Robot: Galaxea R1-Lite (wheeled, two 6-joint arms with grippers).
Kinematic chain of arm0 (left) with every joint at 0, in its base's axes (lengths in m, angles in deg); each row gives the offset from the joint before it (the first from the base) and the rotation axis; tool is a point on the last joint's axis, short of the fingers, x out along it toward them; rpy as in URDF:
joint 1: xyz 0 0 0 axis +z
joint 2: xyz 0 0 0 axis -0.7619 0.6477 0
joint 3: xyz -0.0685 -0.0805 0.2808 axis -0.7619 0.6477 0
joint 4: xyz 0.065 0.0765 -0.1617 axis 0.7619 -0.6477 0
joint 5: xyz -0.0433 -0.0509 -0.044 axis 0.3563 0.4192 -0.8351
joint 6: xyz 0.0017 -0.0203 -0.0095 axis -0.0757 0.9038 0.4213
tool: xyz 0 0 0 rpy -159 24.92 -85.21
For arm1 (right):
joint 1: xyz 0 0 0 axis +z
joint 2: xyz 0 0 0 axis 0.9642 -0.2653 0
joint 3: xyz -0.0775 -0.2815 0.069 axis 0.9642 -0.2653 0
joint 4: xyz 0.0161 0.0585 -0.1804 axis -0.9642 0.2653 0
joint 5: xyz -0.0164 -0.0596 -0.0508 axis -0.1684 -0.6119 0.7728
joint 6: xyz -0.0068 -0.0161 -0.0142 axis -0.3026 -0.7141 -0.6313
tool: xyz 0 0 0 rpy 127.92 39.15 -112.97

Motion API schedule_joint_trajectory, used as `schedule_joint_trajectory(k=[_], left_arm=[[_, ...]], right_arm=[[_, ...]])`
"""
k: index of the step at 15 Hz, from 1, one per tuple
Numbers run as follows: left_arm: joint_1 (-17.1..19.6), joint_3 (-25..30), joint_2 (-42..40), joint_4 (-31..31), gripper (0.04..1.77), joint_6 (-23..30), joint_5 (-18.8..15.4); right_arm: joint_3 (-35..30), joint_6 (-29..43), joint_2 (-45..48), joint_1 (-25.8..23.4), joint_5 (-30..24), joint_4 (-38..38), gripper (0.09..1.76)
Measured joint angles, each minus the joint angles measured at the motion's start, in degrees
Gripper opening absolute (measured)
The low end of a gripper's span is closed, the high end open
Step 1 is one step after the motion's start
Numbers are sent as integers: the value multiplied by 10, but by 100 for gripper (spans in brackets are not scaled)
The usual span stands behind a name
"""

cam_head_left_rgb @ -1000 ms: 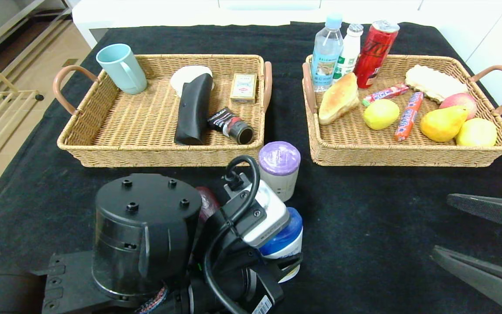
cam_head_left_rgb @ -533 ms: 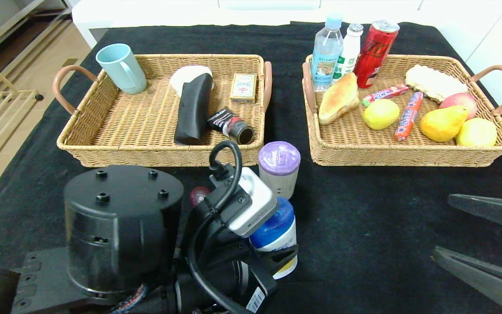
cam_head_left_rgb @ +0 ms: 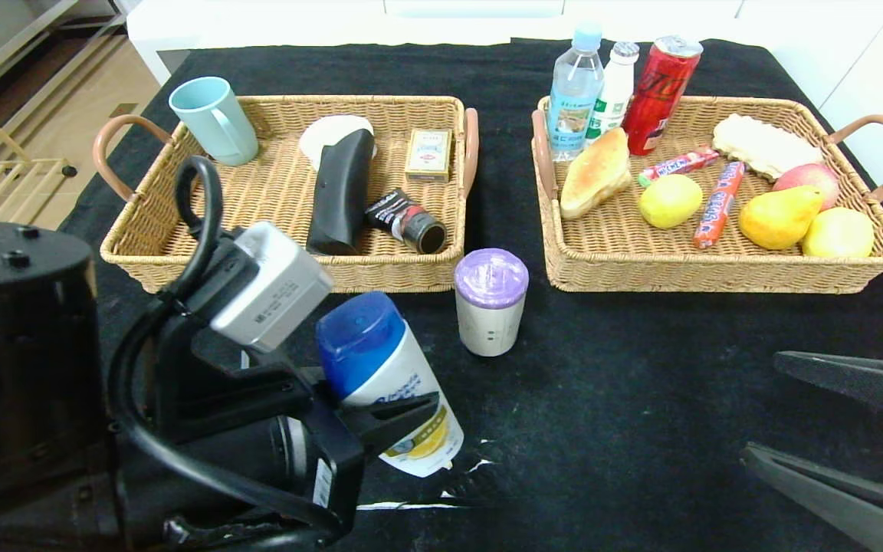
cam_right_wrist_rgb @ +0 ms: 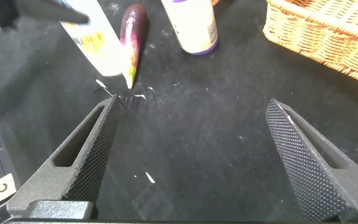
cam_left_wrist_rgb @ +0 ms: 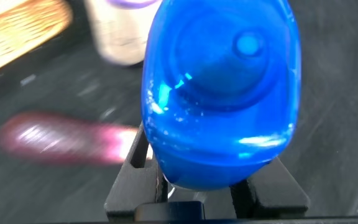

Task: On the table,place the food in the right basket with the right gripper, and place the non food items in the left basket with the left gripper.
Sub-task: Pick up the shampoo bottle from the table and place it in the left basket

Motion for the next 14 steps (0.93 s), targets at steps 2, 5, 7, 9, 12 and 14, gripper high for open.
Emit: schedule_joint_trajectory(k=[2, 5, 7, 9, 12, 14], left_arm=[[39, -17, -27, -46, 60, 5, 0], [102, -69, -46, -73, 60, 6, 9], [127, -103, -38, -77, 60, 3, 18], [145, -137, -15, -77, 60, 2, 23], [167, -205, 35, -76, 60, -2, 25], [174, -257, 72, -78, 60, -7, 30]], right_arm=[[-1, 0, -2, 0, 0, 0, 171], [-2, 0, -2, 2, 0, 0, 171], [-2, 0, -1, 3, 0, 0, 171], [-2, 0, 0, 3, 0, -1, 171], [0, 0, 2, 1, 0, -1, 171], [0, 0, 3, 0, 0, -1, 171]])
